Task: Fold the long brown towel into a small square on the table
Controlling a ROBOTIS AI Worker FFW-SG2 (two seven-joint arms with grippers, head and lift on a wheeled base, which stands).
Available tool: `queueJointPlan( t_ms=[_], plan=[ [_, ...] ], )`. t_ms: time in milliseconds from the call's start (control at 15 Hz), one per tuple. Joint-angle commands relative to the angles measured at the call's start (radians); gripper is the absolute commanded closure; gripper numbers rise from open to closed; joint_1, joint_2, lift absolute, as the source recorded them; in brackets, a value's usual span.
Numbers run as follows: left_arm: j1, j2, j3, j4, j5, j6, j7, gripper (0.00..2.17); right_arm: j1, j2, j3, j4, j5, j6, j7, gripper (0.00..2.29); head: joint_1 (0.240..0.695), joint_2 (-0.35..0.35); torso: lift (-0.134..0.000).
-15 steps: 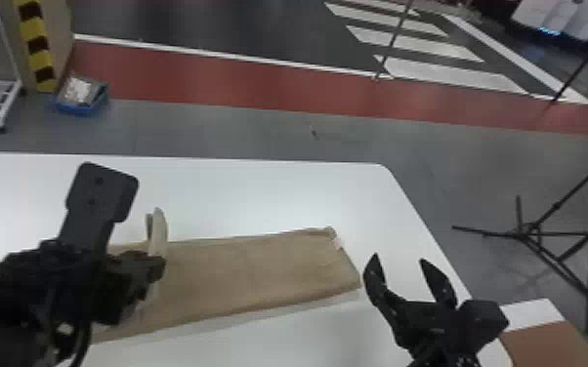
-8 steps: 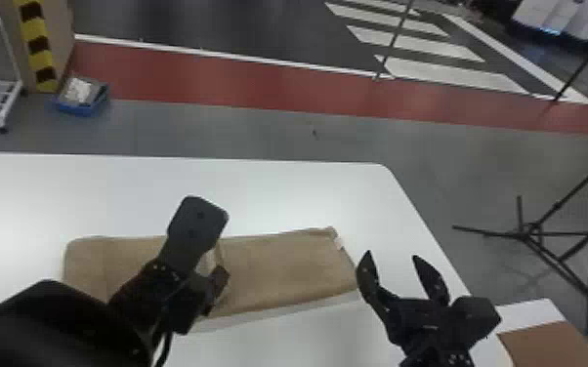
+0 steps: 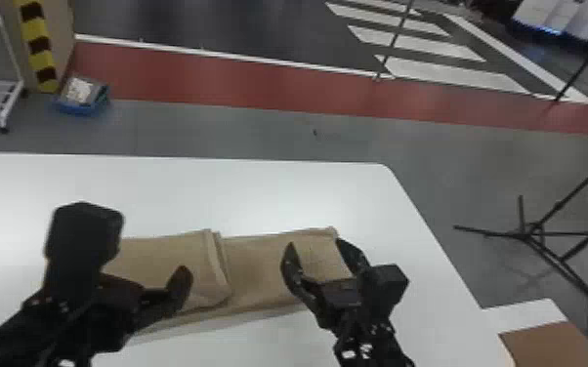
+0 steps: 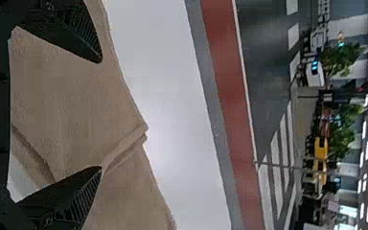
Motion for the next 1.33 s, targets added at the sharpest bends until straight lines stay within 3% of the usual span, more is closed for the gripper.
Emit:
queueJointPlan(
  t_ms=[0, 133, 200, 267, 333, 467, 933, 1267],
  plan=[
    [0.105, -0.003, 0.164, -0.014, 0.066, -0.162, -0.015, 0.04, -0.071, 0.002, 0.104, 0.045, 0.047, 0.057, 0.001, 0.10, 0.695, -0.232, -0.112],
    [0.177, -0.003, 0.265, -0.025, 0.114, -0.267, -0.035, 0.04, -0.131, 0.002, 0.196, 0.102, 0.074, 0.090, -0.001, 0.11, 0.695, -0.125, -0.112],
    [0.203, -0.003, 0.299, -0.025, 0.131, -0.316, -0.043, 0.04, -0.157, 0.006, 0.231, 0.132, 0.088, 0.100, -0.001, 0.11, 0.695, -0.026, -0.112],
    [0.218, -0.003, 0.317, -0.023, 0.145, -0.337, -0.049, 0.04, -0.174, 0.012, 0.256, 0.154, 0.099, 0.118, -0.001, 0.11, 0.695, -0.026, -0.112],
    [0.226, -0.003, 0.325, -0.014, 0.158, -0.350, -0.067, 0.04, -0.183, 0.018, 0.268, 0.168, 0.110, 0.136, -0.001, 0.13, 0.695, 0.052, -0.112],
    [0.227, -0.003, 0.323, 0.009, 0.164, -0.386, -0.080, 0.04, -0.182, 0.025, 0.269, 0.175, 0.116, 0.158, -0.002, 0.14, 0.695, 0.100, -0.112],
    [0.215, -0.003, 0.308, 0.060, 0.192, -0.448, -0.098, 0.04, -0.205, 0.036, 0.252, 0.234, 0.137, 0.179, -0.002, 0.22, 0.695, 0.103, -0.112],
    [0.226, -0.003, 0.295, 0.193, 0.238, -0.825, 0.014, 0.04, -0.200, 0.038, 0.242, 0.229, 0.142, 0.173, -0.002, 0.29, 0.695, 0.087, -0.112]
  ],
)
